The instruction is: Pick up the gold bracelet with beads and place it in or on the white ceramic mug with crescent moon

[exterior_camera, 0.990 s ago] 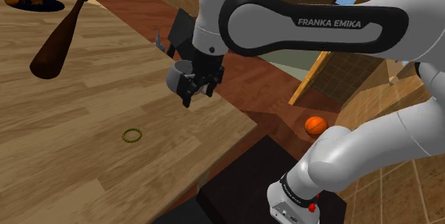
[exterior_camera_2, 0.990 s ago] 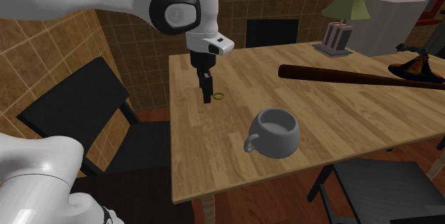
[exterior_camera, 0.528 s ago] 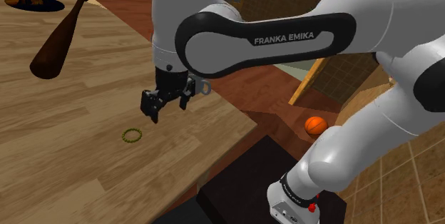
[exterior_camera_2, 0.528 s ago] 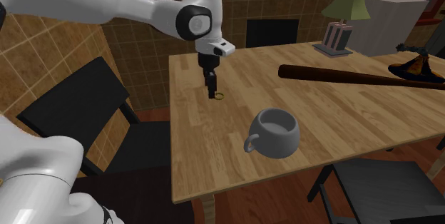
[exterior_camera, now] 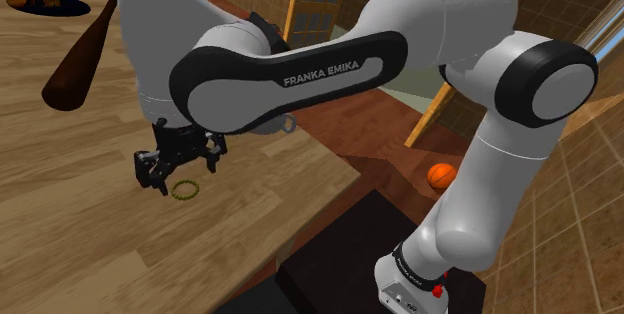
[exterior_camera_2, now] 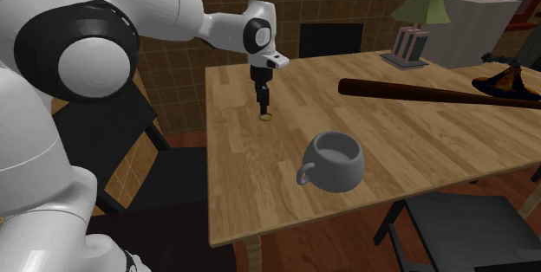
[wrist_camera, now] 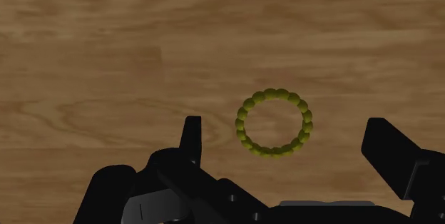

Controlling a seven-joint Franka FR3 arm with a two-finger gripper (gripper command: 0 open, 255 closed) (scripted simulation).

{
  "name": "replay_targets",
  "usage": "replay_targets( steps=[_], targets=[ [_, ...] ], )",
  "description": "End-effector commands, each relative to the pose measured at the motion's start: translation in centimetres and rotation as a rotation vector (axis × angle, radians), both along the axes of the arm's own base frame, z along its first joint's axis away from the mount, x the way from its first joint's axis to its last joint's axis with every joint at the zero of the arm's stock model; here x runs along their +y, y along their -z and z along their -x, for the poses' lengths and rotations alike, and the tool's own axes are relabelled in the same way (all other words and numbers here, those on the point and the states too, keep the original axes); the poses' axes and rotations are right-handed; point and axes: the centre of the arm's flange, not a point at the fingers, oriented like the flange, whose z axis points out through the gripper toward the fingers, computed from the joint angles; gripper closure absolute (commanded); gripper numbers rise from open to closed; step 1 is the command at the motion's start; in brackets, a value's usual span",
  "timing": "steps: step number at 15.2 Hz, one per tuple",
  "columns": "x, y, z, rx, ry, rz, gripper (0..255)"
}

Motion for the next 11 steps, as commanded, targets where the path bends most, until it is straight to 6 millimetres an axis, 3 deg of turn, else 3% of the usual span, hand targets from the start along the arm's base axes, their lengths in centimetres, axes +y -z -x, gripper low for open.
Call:
replay_targets(
  steps=[1,7,11],
  targets=[
    [0.5,1.0,-0.2,-0.001,0.004,0.003,0],
    [0.2,4.0,-0.1,-0.001,0.004,0.003,0],
    [0.2,4.0,-0.1,-0.001,0.004,0.003,0]
  ],
)
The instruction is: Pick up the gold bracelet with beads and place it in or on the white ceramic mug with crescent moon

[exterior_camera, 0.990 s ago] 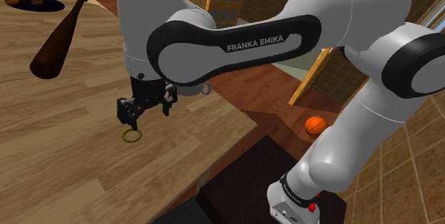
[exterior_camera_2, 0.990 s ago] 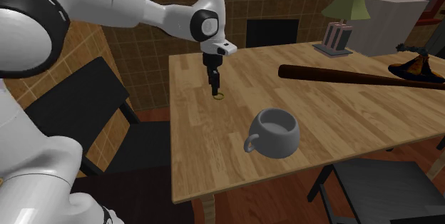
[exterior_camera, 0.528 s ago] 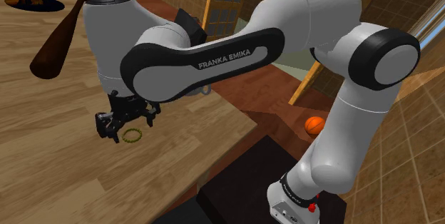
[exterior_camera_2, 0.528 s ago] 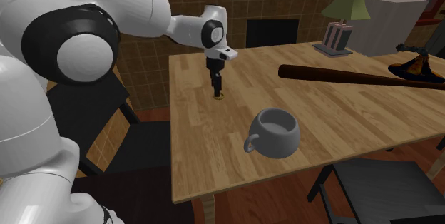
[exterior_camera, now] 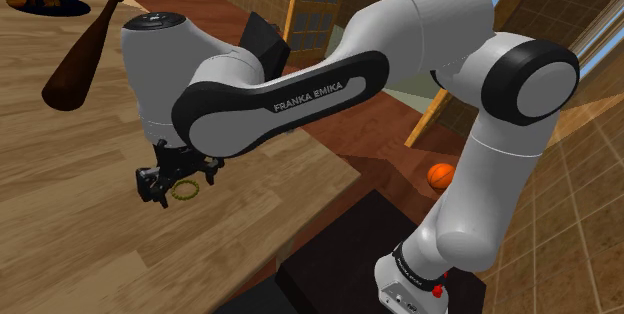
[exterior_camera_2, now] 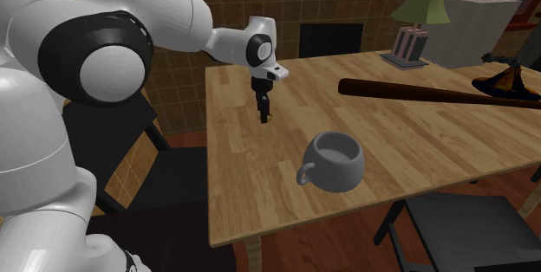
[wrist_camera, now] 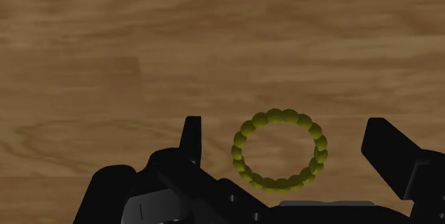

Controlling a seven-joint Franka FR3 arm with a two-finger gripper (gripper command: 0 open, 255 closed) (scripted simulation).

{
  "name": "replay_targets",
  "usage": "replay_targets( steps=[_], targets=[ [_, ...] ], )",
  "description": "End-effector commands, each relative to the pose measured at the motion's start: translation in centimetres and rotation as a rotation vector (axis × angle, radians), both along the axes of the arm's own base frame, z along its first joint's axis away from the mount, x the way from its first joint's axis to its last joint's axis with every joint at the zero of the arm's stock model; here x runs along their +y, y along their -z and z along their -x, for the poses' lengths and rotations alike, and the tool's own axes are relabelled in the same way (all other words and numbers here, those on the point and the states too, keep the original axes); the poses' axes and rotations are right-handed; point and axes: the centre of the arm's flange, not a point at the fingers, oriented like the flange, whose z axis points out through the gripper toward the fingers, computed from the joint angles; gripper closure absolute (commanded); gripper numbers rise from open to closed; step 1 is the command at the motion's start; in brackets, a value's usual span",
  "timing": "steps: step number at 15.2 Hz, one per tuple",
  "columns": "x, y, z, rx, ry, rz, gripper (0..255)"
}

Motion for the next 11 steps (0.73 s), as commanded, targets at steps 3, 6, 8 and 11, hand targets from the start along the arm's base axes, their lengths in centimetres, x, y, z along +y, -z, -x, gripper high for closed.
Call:
replay_targets(
  steps=[3,6,8,11],
  targets=[
    [0.00,0.03,0.00,0.000,0.000,0.000,0],
    [0.00,0.03,0.00,0.000,0.000,0.000,255],
    [-0.10,-0.09,-0.15,0.000,0.000,0.000,255],
    [0.07,-0.21,-0.27,0.000,0.000,0.000,255]
  ],
)
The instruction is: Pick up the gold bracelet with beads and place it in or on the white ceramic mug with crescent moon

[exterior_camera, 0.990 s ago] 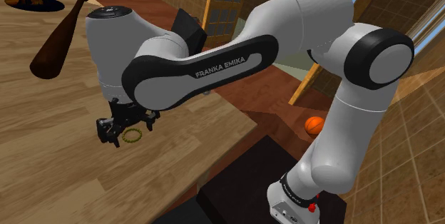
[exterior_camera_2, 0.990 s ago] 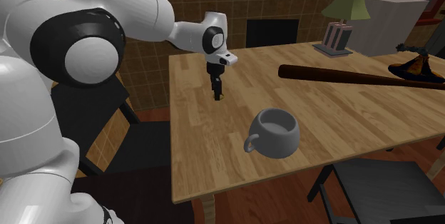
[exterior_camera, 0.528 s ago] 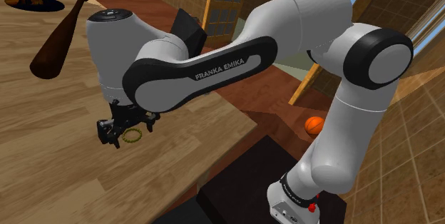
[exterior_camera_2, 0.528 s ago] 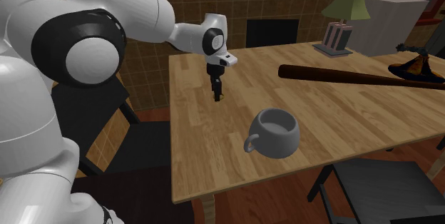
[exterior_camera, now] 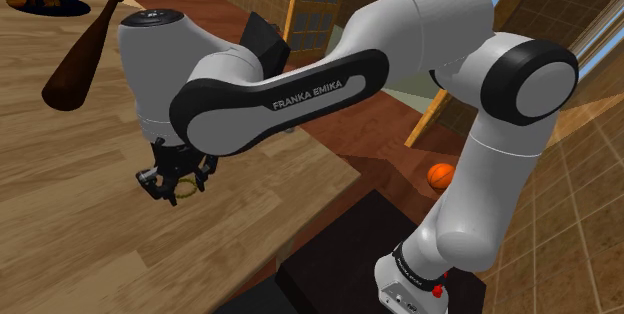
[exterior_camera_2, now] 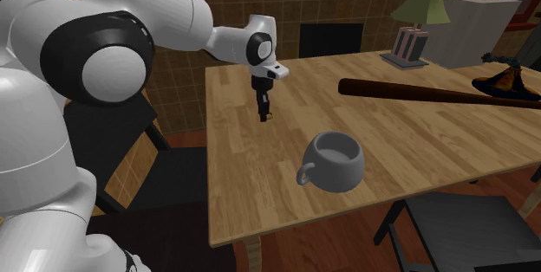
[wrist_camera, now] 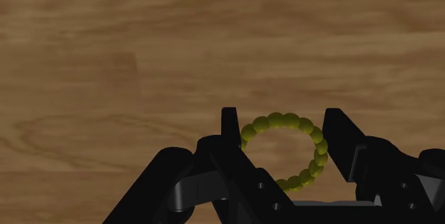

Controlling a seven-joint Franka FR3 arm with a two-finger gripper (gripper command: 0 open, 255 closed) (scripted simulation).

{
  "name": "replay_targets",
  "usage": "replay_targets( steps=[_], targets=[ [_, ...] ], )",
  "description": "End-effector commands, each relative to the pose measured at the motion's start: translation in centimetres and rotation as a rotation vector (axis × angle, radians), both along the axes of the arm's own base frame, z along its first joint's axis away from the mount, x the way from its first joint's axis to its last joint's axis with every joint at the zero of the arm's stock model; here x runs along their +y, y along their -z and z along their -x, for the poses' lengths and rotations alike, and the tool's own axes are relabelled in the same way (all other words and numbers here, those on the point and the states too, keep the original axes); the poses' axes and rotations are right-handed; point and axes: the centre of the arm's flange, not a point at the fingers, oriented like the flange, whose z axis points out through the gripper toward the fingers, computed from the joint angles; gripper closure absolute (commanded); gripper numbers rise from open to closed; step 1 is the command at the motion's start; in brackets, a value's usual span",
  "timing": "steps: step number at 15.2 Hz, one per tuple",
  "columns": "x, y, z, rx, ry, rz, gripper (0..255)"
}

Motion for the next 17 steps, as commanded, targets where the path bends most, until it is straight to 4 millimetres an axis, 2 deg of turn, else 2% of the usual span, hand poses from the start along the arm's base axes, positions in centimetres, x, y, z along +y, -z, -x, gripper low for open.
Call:
replay_targets(
  steps=[1,3,17],
  targets=[
    [-0.2,0.1,-0.2,0.001,0.003,0.003,255],
    [-0.2,0.4,0.1,0.001,0.003,0.003,255],
    [-0.2,-7.0,0.1,0.001,0.003,0.003,255]
  ],
)
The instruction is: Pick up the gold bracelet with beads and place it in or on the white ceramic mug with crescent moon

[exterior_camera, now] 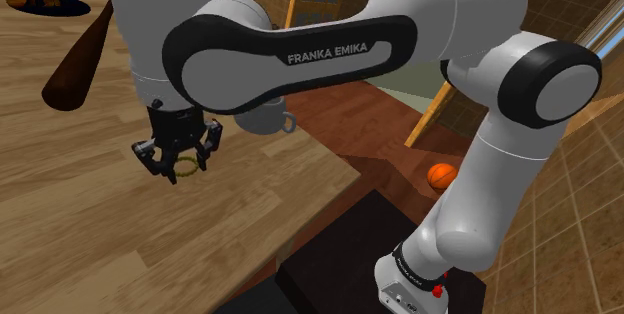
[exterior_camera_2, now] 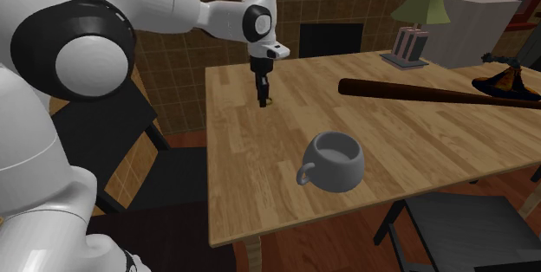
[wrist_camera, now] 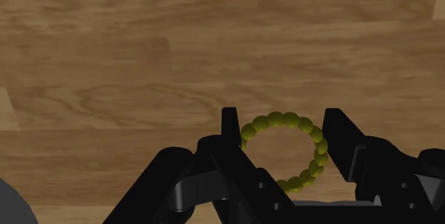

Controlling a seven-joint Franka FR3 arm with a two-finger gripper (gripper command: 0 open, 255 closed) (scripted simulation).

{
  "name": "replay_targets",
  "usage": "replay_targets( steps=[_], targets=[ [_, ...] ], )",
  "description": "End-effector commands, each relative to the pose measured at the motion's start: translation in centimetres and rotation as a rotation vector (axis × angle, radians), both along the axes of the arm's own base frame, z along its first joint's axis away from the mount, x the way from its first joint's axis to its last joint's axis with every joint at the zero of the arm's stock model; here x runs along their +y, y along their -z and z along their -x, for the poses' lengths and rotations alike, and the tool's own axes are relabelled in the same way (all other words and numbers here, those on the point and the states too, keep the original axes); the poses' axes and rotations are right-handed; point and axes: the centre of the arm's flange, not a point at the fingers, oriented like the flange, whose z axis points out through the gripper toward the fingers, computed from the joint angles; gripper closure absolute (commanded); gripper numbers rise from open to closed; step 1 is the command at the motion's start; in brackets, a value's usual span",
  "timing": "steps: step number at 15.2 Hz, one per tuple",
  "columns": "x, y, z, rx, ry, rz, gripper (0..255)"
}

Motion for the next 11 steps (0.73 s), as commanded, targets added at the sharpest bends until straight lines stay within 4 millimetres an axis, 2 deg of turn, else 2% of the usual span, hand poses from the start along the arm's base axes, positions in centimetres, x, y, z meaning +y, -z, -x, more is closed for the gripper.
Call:
replay_targets(
  steps=[1,11],
  targets=[
    [0.0,-1.0,0.0,0.000,0.000,0.000,255],
    [0.0,-6.3,0.0,0.000,0.000,0.000,255]
  ],
)
